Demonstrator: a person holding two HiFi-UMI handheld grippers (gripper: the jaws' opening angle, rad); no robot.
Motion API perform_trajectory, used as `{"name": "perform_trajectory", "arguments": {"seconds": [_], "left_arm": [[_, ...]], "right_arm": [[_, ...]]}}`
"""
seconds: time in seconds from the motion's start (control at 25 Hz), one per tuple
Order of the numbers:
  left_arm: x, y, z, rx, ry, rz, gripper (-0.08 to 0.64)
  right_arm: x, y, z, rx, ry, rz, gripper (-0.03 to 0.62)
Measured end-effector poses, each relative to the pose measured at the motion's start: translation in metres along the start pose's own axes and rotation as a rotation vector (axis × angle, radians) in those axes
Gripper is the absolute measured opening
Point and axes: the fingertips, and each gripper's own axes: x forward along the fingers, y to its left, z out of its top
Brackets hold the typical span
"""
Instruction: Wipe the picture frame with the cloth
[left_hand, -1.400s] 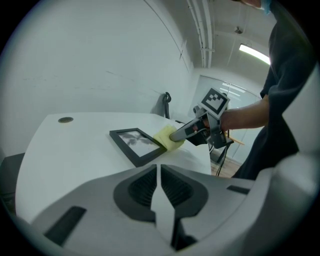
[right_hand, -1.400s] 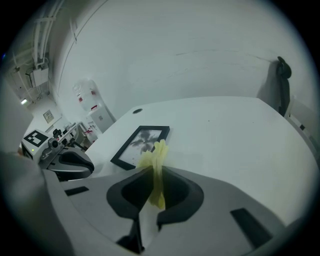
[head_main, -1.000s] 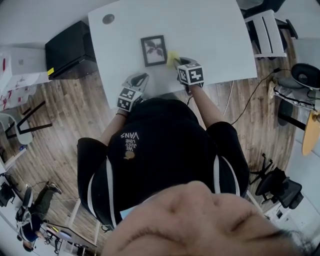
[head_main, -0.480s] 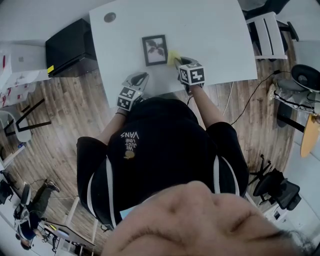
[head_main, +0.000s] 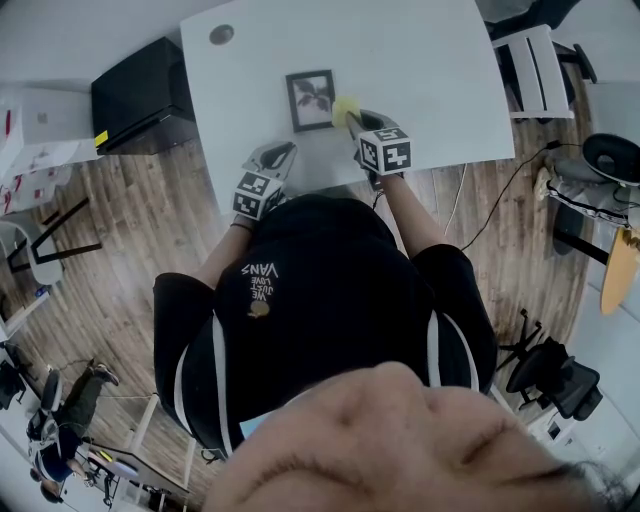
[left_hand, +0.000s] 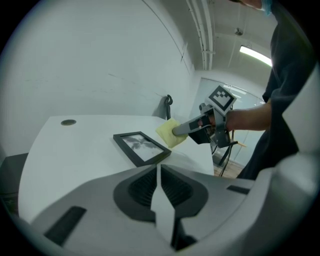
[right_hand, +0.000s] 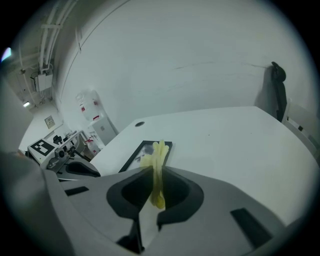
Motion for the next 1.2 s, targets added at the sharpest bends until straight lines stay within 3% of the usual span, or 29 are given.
{"name": "perform_trajectory", "arguments": {"seconds": [0.48, 0.84, 1.2], "left_arm": [[-0.014, 0.021, 0.038, 0.018, -0.100, 0.036, 0.034], [-0.036, 0.026, 0.082, 0.137, -0.175, 0.044, 0.034], [-0.058, 0.017, 0.117, 0.145, -0.290, 0.052, 0.032]], "right_arm": [[-0.015, 0.020, 0.033, -0.025, -0.164, 0.017, 0.044], [-0.028, 0.032, 0.049, -0.024, -0.229, 0.015, 0.044], [-0.054, 0.047, 0.068, -0.046, -0.318, 0.008, 0.044]]}}
